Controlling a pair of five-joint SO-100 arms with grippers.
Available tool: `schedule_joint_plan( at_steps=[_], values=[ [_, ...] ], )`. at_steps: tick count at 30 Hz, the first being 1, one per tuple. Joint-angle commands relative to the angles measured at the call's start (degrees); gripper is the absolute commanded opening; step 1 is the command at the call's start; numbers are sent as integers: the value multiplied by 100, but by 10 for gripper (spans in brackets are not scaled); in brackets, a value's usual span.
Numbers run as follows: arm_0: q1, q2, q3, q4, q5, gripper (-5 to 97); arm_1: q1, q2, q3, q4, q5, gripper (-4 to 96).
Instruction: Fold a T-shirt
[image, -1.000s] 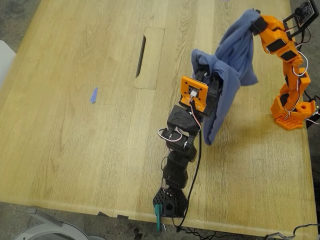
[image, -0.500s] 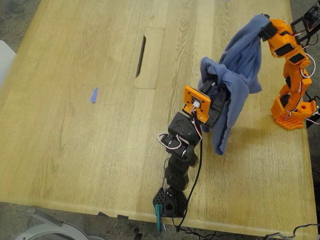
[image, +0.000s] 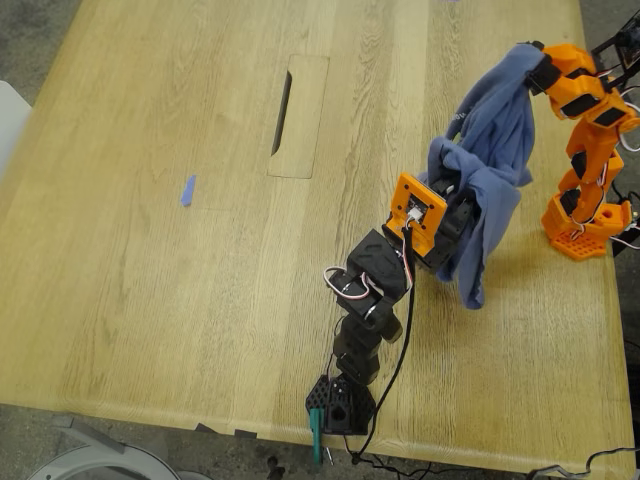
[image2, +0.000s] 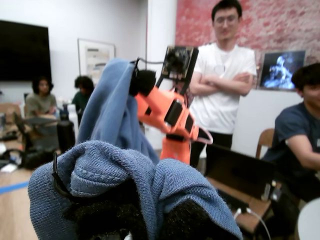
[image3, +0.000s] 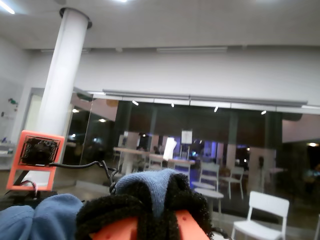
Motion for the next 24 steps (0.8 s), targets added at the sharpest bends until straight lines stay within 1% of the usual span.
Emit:
schedule_joint_plan(
  at_steps=[1, 7, 13, 18, 24],
  values=[
    [-193, 422, -229, 352, -132, -1, 88, -35, -527, 554, 123, -2],
    [-721, 501, -229, 1187, -176, -2, 272, -105, -721, 1521, 387, -2],
    [-1046, 510, -229, 1573, -158, -2, 404, -105, -721, 2373, 580, -2],
    [-1450, 510, -70, 1617, -193, -2, 554, -35, -721, 3138, 738, -2],
    [-1687, 589, 404, 1617, -237, -2, 747, 26, -721, 3885, 861, -2]
  ],
)
